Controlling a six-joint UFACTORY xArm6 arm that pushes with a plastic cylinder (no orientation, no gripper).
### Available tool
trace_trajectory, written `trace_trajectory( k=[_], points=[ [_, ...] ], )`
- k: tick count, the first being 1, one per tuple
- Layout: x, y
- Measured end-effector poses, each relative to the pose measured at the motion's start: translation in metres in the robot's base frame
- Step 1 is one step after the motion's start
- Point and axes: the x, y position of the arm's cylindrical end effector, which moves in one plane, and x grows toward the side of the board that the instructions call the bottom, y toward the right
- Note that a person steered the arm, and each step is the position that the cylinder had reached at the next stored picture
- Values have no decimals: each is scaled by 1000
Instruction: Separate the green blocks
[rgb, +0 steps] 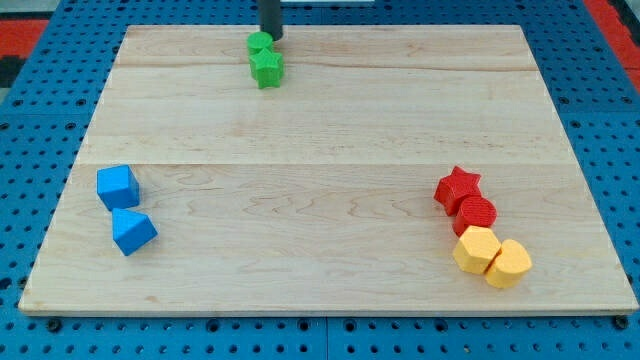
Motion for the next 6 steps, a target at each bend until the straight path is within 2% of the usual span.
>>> trace_trajectory(
  k=[2, 3, 4, 5, 6],
  points=[
    [9, -20],
    [-3, -24],
    [-8, -71],
    [-7, -83],
    [-1, -49]
  ],
)
